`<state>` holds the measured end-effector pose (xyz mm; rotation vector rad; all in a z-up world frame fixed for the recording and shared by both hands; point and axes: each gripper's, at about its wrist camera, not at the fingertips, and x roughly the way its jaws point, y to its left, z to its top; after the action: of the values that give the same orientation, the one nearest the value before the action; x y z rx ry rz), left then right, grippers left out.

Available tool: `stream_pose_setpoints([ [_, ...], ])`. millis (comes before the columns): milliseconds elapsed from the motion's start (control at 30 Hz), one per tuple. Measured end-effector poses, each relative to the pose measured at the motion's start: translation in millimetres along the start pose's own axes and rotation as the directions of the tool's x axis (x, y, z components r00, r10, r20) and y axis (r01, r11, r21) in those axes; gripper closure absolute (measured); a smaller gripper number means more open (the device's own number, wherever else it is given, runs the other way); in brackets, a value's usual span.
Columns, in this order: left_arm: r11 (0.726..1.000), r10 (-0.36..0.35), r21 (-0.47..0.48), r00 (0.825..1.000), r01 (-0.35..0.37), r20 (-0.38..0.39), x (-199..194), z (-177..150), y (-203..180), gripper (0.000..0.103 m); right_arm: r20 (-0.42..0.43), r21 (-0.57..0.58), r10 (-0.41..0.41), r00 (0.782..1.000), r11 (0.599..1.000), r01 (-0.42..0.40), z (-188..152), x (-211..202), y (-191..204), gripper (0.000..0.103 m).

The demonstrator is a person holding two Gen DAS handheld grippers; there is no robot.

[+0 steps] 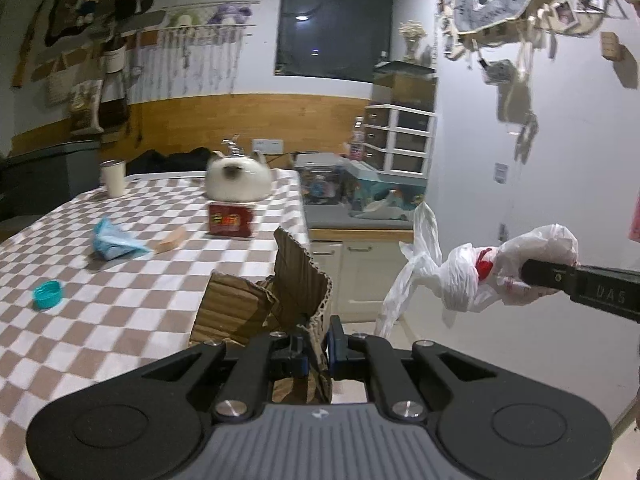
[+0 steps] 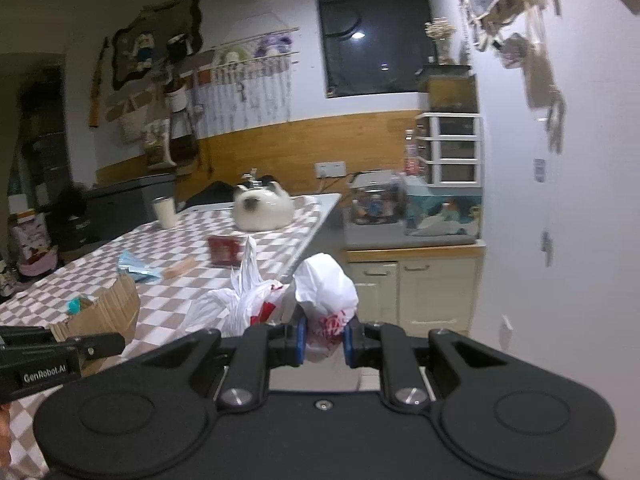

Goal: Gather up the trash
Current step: 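Carry the cardboard and white bag down over the trash bin with both tools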

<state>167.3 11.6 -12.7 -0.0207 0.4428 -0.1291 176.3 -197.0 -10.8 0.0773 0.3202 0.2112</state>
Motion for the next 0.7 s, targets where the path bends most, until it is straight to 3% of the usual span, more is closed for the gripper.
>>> stream_pose_setpoints([
  [700, 0.983, -0.161, 0.065, 0.980, 0.169, -0.118, 62.5, -33.1, -119.7, 0.094, -0.081, 0.061, -0.198, 0.977, 0.977, 0.203, -50.9, -20.0, -112.3, 0.085],
])
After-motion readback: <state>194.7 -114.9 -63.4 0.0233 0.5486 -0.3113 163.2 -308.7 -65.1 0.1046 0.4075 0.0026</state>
